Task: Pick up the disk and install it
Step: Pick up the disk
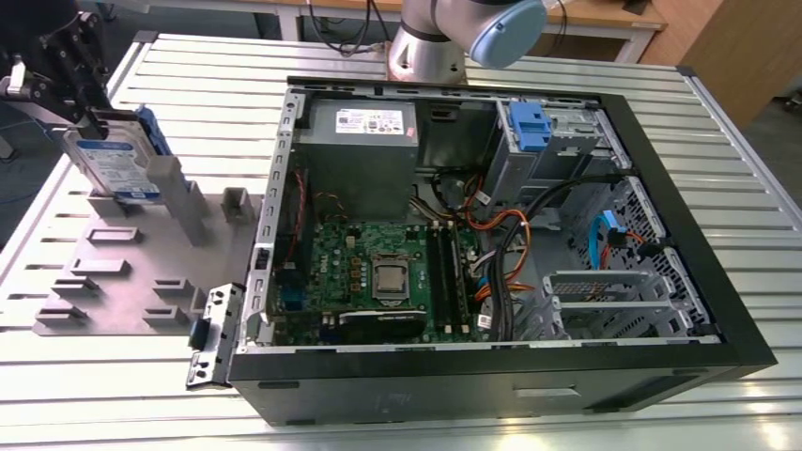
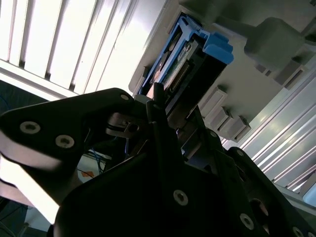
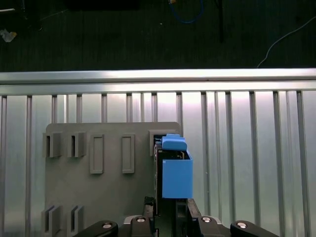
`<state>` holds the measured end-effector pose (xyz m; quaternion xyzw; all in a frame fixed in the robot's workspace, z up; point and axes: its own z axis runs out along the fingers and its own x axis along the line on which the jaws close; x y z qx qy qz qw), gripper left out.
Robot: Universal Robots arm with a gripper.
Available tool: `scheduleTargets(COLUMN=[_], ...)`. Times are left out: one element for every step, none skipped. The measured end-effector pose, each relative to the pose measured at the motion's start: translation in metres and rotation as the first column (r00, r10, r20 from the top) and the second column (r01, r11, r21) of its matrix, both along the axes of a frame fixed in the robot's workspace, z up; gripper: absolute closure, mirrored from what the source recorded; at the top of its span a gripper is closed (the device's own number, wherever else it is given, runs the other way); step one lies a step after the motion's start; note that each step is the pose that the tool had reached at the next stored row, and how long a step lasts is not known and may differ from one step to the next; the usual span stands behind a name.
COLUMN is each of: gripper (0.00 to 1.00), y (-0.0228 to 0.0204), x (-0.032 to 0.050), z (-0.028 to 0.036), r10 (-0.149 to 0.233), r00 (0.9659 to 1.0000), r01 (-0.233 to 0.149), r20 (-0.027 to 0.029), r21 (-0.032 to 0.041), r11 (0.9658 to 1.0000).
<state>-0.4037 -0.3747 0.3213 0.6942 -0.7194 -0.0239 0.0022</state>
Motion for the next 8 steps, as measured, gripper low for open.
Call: scheduleTargets(gripper=[0.65, 0.65, 0.65, 0.65, 0.65, 0.65, 0.65, 0.65], y=[0.0, 0.0, 0.0, 0.0, 0.0, 0.0, 0.0, 0.0], x=[0.0, 0.0, 0.0, 0.0, 0.0, 0.0, 0.0, 0.0], z=[0.0, 0.0001, 0.0001, 0.0002, 0.0002, 0.0002, 0.0002, 0.0002], r10=[0.0, 0.0, 0.0, 0.0, 0.0, 0.0, 0.0, 0.0], r00=[1.0, 1.0, 1.0, 1.0, 1.0, 1.0, 1.0, 1.0], r01=[0.0, 0.0, 0.0, 0.0, 0.0, 0.0, 0.0, 0.0], r20=[0.0, 0.0, -0.0001, -0.0002, -0.0002, -0.0002, -0.0003, -0.0002], r21=[0.0, 0.0, -0.0001, -0.0001, -0.0001, -0.0001, -0.0002, -0.0001], r11=[1.0, 1.0, 1.0, 1.0, 1.0, 1.0, 1.0, 1.0])
